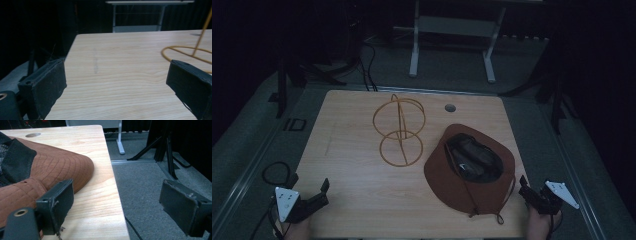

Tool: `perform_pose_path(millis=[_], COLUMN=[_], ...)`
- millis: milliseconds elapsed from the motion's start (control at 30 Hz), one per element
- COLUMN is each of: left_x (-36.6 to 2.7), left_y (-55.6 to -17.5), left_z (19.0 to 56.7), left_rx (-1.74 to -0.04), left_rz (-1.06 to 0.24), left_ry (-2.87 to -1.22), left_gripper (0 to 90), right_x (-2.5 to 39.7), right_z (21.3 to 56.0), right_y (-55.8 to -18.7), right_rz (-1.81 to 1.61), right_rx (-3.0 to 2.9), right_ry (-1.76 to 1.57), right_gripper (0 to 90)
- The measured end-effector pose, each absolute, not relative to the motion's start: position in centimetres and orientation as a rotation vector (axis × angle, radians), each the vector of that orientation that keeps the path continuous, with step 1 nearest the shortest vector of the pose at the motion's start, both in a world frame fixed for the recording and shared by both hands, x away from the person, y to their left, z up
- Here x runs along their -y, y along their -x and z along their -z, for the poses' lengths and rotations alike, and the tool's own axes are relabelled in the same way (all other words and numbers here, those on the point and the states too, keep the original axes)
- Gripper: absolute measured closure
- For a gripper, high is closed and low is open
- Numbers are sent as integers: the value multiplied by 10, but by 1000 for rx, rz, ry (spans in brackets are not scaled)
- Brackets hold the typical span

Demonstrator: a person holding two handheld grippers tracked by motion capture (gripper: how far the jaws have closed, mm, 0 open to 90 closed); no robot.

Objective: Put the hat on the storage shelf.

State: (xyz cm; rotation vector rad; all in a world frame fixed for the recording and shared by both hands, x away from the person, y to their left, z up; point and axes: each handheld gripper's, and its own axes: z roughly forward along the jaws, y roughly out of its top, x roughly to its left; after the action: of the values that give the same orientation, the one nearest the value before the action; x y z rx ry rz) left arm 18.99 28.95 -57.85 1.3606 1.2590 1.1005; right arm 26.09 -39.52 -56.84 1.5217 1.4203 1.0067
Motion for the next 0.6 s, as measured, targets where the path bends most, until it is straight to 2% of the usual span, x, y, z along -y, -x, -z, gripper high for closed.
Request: perform_pose_path(millis=[300,600], left_x=[-275,-262], left_y=[-188,-190], left_z=[574,572], left_rx=[-1193,-1168], left_rz=[-1083,-1022], left_ry=[-1376,-1432], left_gripper=[31,32], right_x=[399,380], right_z=[563,523], right_y=[-261,-269], right_rz=[-1023,-1005], right_rx=[-1424,-1611], right_ry=[-1556,-1482], right_gripper=[133,136])
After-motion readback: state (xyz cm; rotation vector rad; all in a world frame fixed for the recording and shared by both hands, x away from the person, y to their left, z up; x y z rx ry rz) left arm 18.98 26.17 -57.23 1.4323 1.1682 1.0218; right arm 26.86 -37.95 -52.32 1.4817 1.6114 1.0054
